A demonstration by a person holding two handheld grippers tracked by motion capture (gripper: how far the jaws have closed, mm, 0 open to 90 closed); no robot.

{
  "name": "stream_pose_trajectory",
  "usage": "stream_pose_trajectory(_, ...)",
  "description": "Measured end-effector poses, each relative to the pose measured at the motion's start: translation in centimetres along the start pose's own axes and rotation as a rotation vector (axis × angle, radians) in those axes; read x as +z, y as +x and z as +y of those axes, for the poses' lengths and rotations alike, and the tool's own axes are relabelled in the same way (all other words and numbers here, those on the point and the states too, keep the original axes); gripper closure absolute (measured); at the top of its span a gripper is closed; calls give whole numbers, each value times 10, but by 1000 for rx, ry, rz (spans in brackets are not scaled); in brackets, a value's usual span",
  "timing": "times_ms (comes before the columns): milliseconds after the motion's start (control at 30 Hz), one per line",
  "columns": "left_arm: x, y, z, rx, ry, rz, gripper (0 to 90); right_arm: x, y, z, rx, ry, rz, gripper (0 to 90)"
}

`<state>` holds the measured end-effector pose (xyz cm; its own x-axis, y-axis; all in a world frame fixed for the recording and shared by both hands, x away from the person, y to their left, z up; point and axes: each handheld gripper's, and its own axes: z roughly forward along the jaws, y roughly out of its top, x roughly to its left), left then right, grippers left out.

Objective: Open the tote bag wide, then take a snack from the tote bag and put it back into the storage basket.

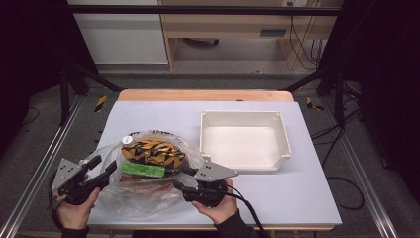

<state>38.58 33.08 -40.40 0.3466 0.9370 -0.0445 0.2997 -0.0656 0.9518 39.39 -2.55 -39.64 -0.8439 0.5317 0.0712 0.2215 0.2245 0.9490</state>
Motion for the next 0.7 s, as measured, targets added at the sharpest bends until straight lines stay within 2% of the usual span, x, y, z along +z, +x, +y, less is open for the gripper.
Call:
stream_pose_trajectory(33, 0, 0, 0, 0, 0, 0, 400, 0, 0, 0, 0, 0, 0, 515)
stream_pose_trajectory(67, -1, 3, -3, -18, -6, -2, 395, 5, 2, 1, -5, 7, 8, 518)
stream_pose_trajectory(233, -2, 10, -9, -26, -1, 10, 390, 17, 6, 2, -2, 17, 21, 532)
stream_pose_trajectory(400, 0, 12, -19, -28, 37, 12, 365, 37, 9, -2, -1, 45, 12, 541)
stream_pose_trajectory(533, 3, 12, -30, -16, 78, 17, 353, 45, 9, -3, 5, 62, 1, 541)
stream_pose_trajectory(700, 6, 13, -39, -29, 98, 10, 341, 53, 9, -5, 19, 77, -4, 522)
